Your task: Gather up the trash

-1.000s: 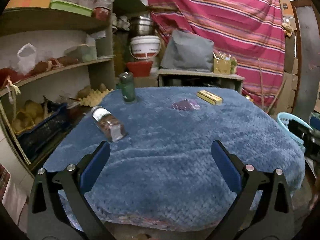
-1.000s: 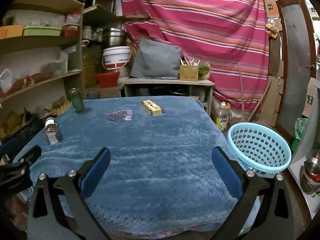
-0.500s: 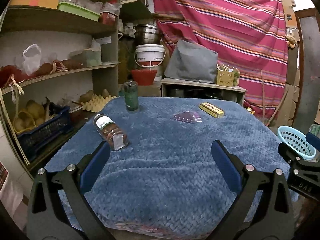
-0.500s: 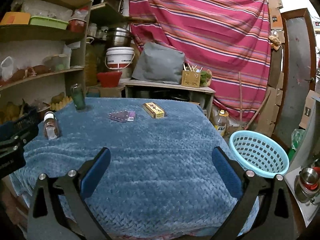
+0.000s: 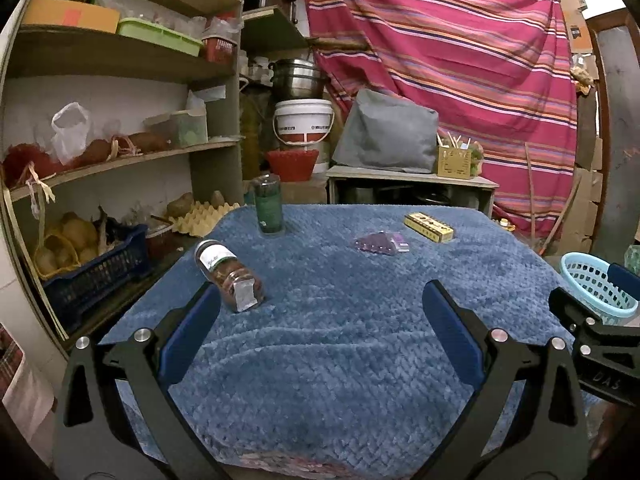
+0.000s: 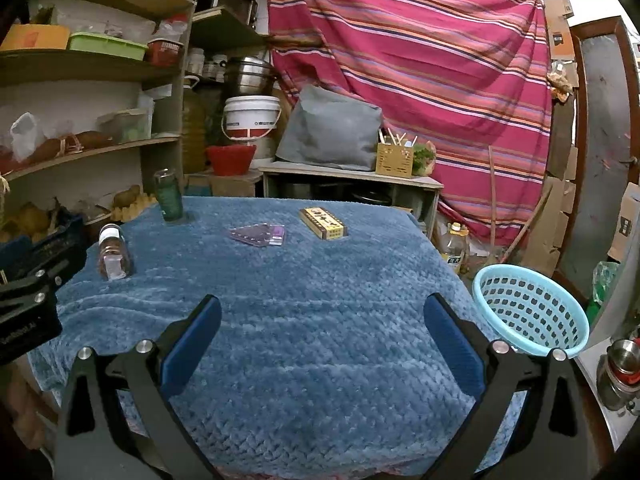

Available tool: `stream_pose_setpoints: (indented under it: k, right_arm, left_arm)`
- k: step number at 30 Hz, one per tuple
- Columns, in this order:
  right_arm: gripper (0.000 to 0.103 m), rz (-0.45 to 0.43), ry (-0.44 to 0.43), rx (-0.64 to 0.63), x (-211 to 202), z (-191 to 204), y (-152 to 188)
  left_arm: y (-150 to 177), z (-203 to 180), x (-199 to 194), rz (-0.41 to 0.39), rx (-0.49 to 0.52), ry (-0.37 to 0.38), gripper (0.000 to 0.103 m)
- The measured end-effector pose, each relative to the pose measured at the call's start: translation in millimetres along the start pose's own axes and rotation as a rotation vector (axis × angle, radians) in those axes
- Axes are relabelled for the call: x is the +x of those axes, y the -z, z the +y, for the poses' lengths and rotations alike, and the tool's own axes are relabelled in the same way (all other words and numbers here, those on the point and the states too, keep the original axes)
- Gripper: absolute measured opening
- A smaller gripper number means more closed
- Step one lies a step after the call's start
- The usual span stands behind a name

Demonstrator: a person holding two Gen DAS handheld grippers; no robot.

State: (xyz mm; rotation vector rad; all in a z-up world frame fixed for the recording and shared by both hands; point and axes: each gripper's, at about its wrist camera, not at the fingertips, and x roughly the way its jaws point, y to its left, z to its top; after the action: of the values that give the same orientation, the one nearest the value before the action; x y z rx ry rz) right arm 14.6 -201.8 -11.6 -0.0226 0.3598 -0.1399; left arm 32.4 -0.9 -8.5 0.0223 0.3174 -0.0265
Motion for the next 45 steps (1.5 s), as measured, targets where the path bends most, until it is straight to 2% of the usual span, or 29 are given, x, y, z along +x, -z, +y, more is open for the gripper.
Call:
stream_pose_setpoints:
  k: [45]
  right_arm:
    - [0.099, -0.011, 0.010, 0.003, 0.5, 0.6, -1.5]
  left_arm:
    - [-1.0, 0.9, -2.5, -0.011, -0.019, 0.013, 0.098]
